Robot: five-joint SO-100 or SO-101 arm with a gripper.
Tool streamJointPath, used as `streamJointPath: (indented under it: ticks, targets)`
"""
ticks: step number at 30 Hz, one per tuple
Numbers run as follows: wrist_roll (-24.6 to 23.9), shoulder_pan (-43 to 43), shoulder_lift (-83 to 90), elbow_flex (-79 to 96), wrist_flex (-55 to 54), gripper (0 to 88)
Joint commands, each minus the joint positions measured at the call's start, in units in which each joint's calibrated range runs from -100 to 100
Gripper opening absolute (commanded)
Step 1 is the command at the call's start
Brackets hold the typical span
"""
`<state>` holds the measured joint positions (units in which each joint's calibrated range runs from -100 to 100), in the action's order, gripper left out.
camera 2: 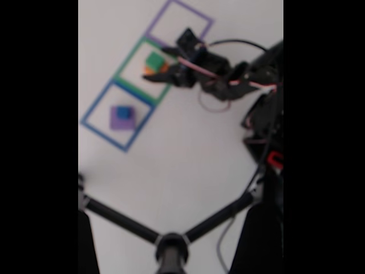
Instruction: Tower of hanoi
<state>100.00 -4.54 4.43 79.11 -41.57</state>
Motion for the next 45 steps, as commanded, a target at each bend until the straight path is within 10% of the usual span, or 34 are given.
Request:
streamJointPath:
  ticks: [1,45]
  targets:
    - [0.0,0.71,0.05,-1.48,-1.34,27.3]
    - [0.0,2.82,-0.35,-3.02,-0.86,8.4]
